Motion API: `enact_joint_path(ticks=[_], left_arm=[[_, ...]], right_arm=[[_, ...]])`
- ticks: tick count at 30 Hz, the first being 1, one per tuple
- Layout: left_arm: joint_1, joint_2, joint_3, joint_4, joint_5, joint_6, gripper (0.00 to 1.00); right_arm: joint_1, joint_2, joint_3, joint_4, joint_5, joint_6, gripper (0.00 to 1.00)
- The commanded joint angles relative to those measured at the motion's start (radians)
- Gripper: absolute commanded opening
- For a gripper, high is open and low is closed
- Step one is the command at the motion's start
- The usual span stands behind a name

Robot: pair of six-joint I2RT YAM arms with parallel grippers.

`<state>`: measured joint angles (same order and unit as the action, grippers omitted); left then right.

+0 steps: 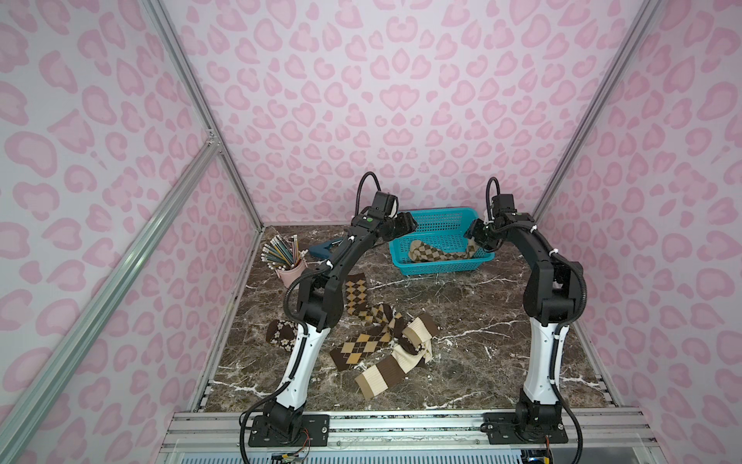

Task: Place the socks together as a pair
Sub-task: Place a pair of socks in the bin.

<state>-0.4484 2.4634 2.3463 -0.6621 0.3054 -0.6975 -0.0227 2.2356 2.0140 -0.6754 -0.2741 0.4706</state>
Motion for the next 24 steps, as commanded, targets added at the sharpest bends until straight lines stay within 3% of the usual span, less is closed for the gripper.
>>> enact_joint_path(ticks=[1,9,16,24], left_arm=[[0.006,-0.071,-0.008,0.020,-0.024,0.027,0.71],[0.009,-0.197,-0.100,0.003,-0.053,0.075,0.71],[-0.055,-0.019,0.132,-0.097,-0.075,0.106,0.69],[-0.108,0.106,0.134,-0.048,-0.130,0.101,0.68]], right_arm=[[-0.002,-0.043,-0.004,-0.016,0.033,-0.005,0.62],[-0.029,-0.143,-0.037,-0.068,0.104,-0.026,0.65],[0.000,-0.290,-0.209,0.069,-0.015,-0.042,0.70],[0.051,-0.376,-0.394,0.229,-0.089,-0.071,0.76]])
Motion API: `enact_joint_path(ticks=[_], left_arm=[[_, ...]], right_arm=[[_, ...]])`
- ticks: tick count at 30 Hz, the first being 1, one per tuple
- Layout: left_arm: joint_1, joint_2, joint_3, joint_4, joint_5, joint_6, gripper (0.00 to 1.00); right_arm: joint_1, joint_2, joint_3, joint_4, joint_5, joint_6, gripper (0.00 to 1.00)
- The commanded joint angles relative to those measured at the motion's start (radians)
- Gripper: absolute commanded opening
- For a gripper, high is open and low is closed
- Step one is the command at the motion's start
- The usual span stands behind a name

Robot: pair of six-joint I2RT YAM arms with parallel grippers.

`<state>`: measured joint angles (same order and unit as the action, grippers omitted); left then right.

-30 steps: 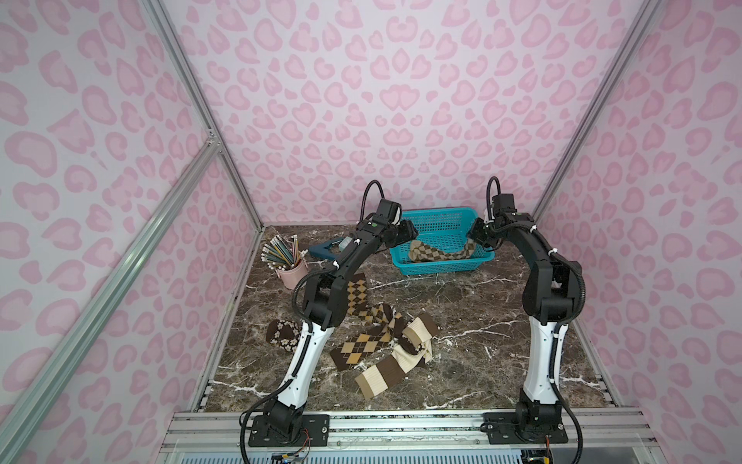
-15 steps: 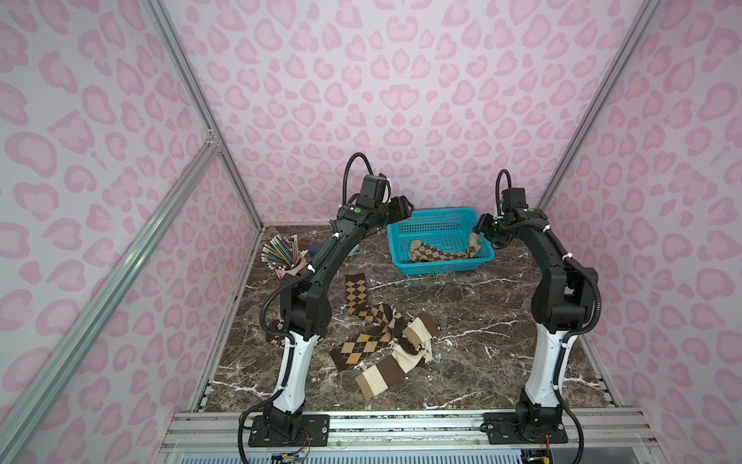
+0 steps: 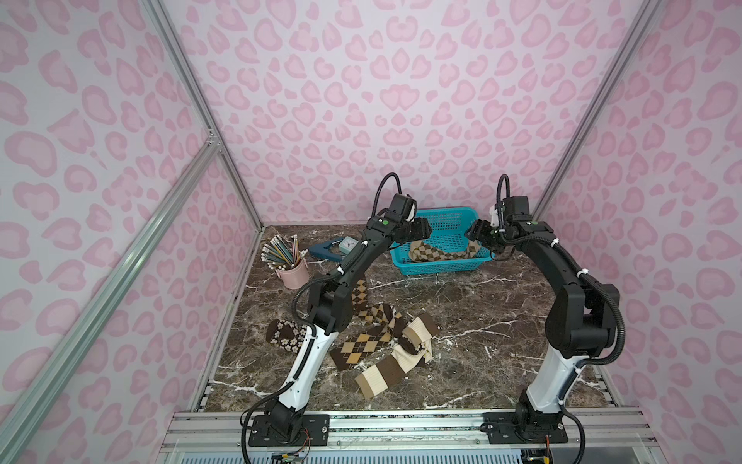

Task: Place the socks together as a pair
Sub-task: Place a pair of socks in the bin.

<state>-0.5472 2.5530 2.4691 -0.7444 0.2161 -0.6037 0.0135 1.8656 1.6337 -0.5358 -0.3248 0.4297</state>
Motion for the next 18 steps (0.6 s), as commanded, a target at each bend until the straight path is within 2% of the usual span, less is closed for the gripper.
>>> enact_joint_path(ticks=[1,5,11,18], left_arm=[[-0.012,0.026,0.009,0.046,-0.041,0.004,0.69],[-0.020,0.050,0.004,0.044,-0.051,0.005,0.69],[-0.042,0.046,-0.051,0.016,-0.126,0.051,0.69],[-0.071,0.051,-0.083,-0.042,-0.200,0.082,0.69]], right_arm=[[0.028,0.006,-0.011,0.086,-0.035,-0.038,0.76],[0.050,0.063,0.007,0.062,0.006,-0.029,0.76],[0.055,0.149,0.025,-0.007,0.074,-0.026,0.74],[0.068,0.100,-0.075,-0.025,0.042,-0.070,0.71]])
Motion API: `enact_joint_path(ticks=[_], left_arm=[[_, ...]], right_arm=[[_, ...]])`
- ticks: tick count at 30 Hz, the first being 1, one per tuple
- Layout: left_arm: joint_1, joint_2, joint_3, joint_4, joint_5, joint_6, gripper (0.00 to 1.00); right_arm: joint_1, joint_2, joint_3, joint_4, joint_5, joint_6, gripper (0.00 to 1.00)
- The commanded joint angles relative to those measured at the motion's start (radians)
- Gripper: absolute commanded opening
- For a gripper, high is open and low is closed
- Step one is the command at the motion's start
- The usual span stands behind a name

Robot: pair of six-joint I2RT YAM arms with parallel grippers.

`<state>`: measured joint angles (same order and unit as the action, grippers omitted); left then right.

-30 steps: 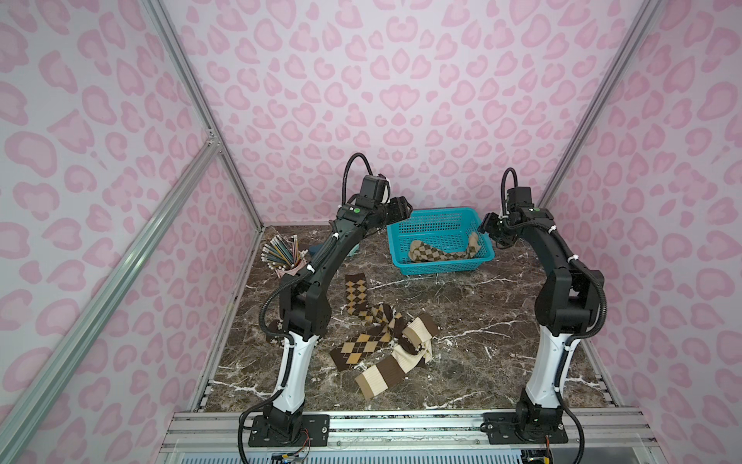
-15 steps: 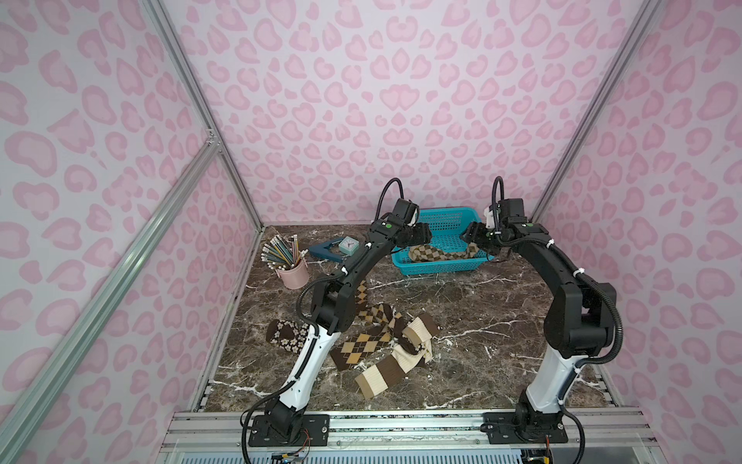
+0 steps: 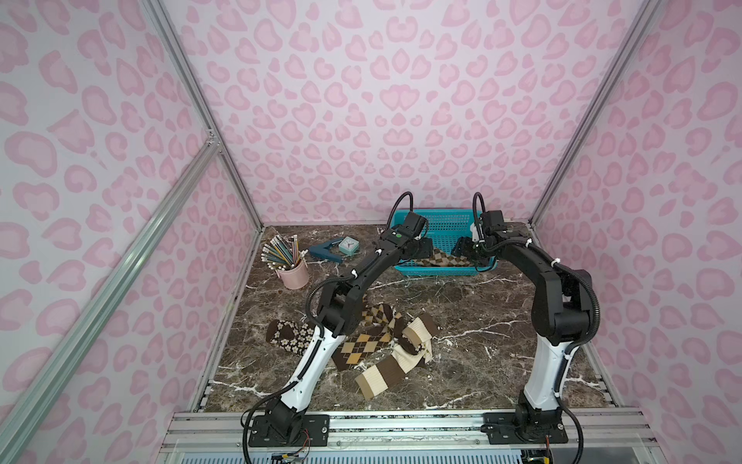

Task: Place the socks together as a pair
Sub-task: Place a pair of socks in the bin.

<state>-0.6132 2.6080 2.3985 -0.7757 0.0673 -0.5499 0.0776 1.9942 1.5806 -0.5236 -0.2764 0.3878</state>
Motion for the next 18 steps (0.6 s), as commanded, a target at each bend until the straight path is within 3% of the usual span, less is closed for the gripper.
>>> enact_joint_path(ticks=[1,12,18], left_arm=[[-0.006,-0.010,-0.021,-0.018,-0.059,0.030,0.69],[-0.033,-0.057,-0.070,-0.052,-0.105,0.047,0.72],[-0.041,0.008,0.001,-0.042,-0.072,-0.002,0.73]], right_arm=[[0.002,-0.041,-0.032,-0.050,-0.010,-0.034,0.70],[0.005,-0.160,-0.150,-0.130,-0.163,-0.101,0.66],[0.007,-0.179,-0.165,-0.154,-0.217,-0.143,0.64]])
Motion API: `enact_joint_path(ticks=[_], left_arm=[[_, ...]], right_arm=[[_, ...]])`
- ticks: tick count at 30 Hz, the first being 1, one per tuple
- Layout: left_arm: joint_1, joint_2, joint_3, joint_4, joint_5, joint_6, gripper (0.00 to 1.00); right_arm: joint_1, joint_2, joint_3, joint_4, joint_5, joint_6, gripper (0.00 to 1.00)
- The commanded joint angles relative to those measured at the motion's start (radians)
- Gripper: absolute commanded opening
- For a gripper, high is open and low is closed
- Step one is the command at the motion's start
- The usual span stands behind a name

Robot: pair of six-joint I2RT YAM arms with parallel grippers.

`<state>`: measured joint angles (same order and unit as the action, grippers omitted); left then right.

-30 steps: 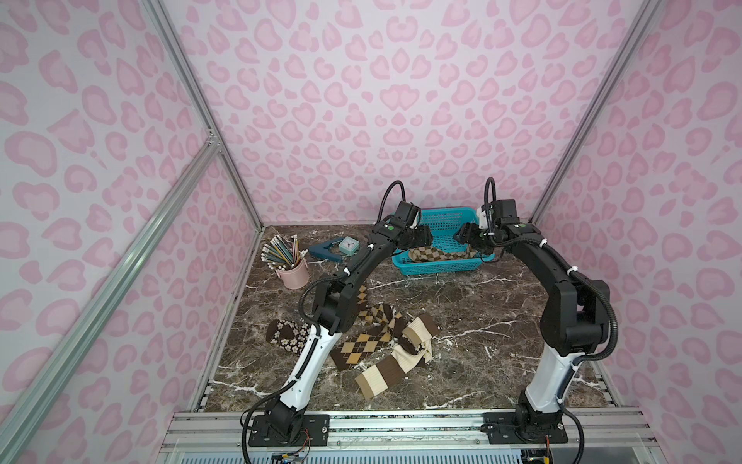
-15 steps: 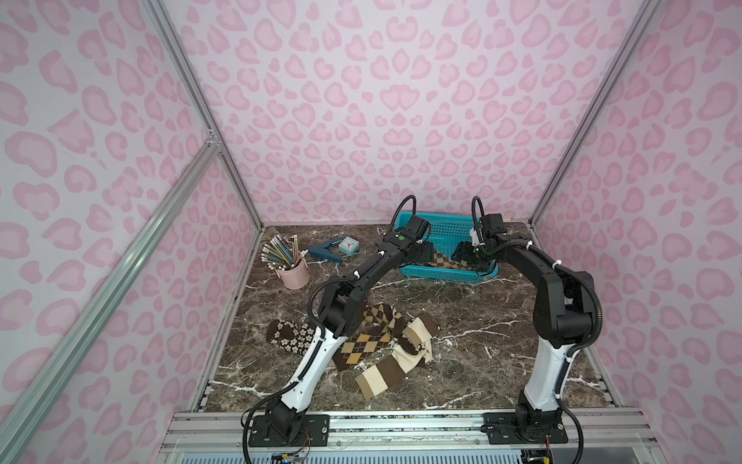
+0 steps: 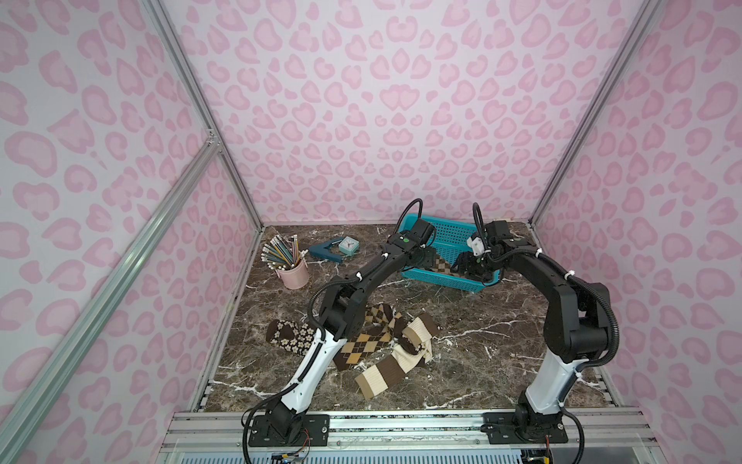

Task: Place the socks together as a pair
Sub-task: Place a pair of socks in the bin.

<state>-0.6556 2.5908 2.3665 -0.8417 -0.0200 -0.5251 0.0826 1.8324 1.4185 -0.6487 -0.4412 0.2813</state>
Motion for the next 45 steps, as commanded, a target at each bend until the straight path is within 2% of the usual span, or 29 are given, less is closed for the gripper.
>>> enact_joint_path(ticks=[1,11,19,21,26,28,35,45], left_arm=[[-0.001,0.035,0.045,0.025,0.016,-0.031,0.73],[-0.015,0.064,0.027,0.015,-0.053,-0.037,0.73],[-0.030,0.103,0.027,0.019,-0.035,-0.044,0.70],[-0.033,0.113,0.027,0.020,-0.034,-0.047,0.66],[-0.035,0.133,0.026,0.016,-0.034,-0.055,0.38],[-0.036,0.130,0.027,0.021,-0.042,-0.054,0.30],[-0.034,0.072,0.027,0.059,-0.075,-0.060,0.22],[-0.002,0.007,0.023,0.094,-0.120,-0.091,0.21]], right_arm=[[0.002,-0.020,-0.007,-0.029,-0.065,-0.041,0.64],[0.013,-0.084,-0.128,-0.051,-0.120,-0.111,0.62],[0.010,-0.080,-0.113,-0.044,-0.136,-0.120,0.60],[0.009,-0.071,-0.104,-0.042,-0.139,-0.121,0.60],[0.000,-0.061,-0.089,-0.043,-0.148,-0.123,0.59],[-0.007,-0.059,-0.089,-0.046,-0.147,-0.125,0.58],[-0.036,-0.068,-0.104,-0.032,-0.154,-0.117,0.57],[-0.089,-0.090,-0.107,-0.002,-0.143,-0.078,0.57]])
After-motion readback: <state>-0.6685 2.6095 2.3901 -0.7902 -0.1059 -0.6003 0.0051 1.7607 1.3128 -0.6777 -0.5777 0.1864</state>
